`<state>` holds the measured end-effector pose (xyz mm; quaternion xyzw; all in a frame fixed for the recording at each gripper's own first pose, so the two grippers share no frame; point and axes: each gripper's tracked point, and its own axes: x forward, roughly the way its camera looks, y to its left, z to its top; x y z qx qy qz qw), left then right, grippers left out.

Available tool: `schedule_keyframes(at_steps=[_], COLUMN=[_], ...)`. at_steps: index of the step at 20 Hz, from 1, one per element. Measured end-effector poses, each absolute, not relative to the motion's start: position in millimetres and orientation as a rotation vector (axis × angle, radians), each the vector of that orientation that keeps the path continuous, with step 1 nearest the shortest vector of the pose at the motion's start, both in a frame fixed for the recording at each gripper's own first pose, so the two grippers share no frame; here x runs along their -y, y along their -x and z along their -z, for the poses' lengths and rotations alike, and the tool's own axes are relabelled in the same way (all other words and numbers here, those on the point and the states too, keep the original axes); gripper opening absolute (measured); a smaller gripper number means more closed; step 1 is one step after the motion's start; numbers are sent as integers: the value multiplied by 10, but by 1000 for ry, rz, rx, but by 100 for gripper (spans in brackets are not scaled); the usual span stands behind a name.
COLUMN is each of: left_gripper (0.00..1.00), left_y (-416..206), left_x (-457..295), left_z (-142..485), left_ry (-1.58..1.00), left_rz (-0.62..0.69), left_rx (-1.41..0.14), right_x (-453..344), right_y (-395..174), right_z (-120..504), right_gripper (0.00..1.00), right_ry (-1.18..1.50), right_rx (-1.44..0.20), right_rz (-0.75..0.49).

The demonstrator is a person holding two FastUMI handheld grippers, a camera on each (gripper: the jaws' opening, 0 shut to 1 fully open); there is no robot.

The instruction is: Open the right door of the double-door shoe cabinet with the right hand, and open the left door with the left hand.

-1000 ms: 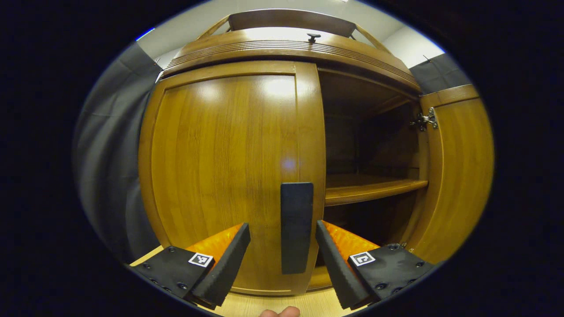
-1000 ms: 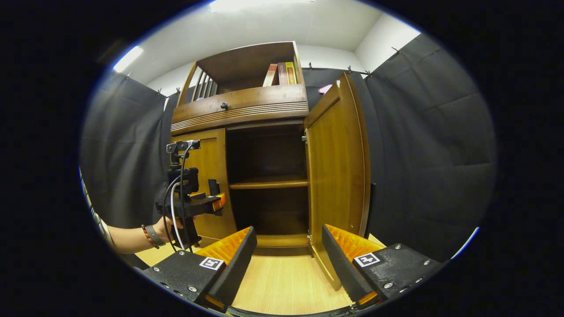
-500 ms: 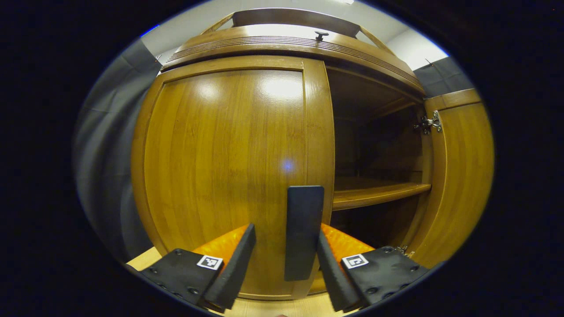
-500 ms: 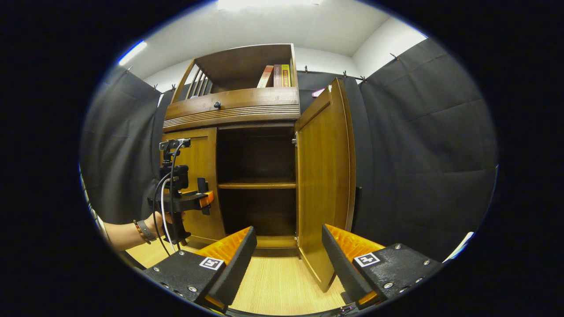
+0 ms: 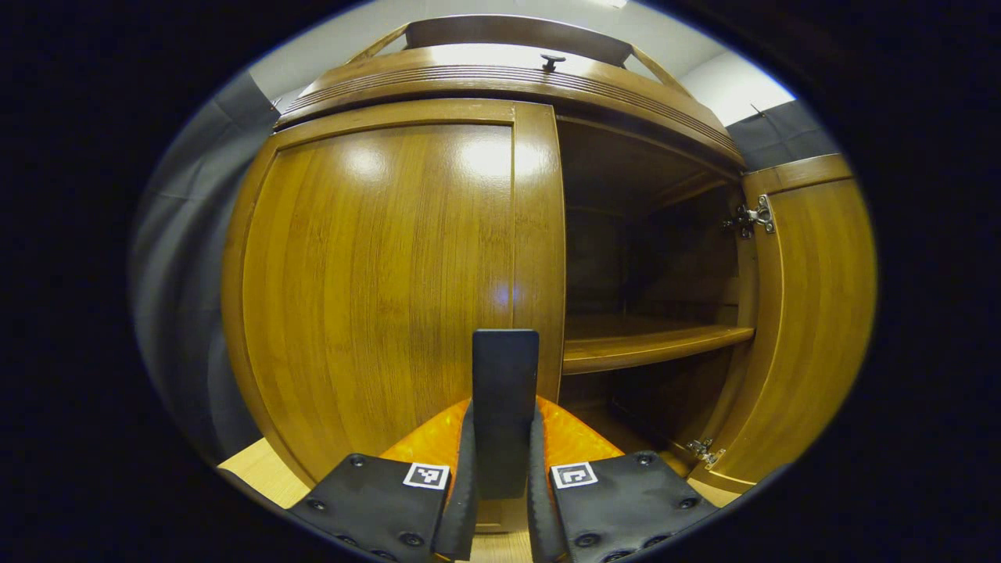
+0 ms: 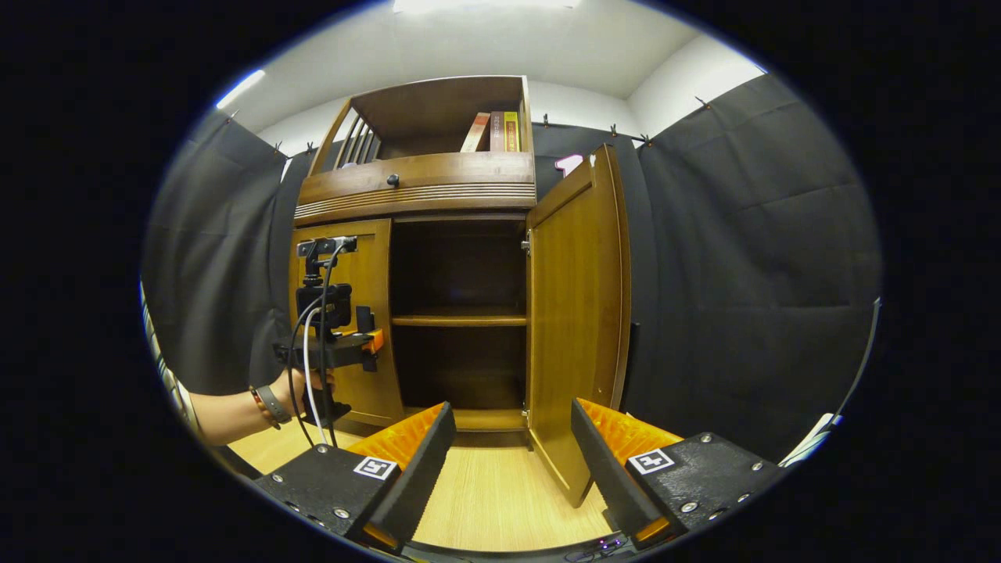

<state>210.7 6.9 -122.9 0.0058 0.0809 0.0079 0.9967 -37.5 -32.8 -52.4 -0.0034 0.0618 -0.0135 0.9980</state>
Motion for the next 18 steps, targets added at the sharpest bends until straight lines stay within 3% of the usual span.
schedule_keyframes(at_steps=[9, 10, 18], left_gripper=[34, 34, 34], left_y=[-1583, -1493, -678], left_x=[-117, -137, -503], left_z=[1097, 1072, 898], left_ry=[-37, -42, -40], left_rz=[-28, -29, -77], left_rx=[-148, -151, -181], right_x=[332, 343, 201], right_y=[449, 460, 402], right_z=[374, 361, 318], right_gripper=[92, 100, 100], right_ry=[-51, -46, -40], right_rx=[-87, -85, -91], right_rz=[23, 22, -59])
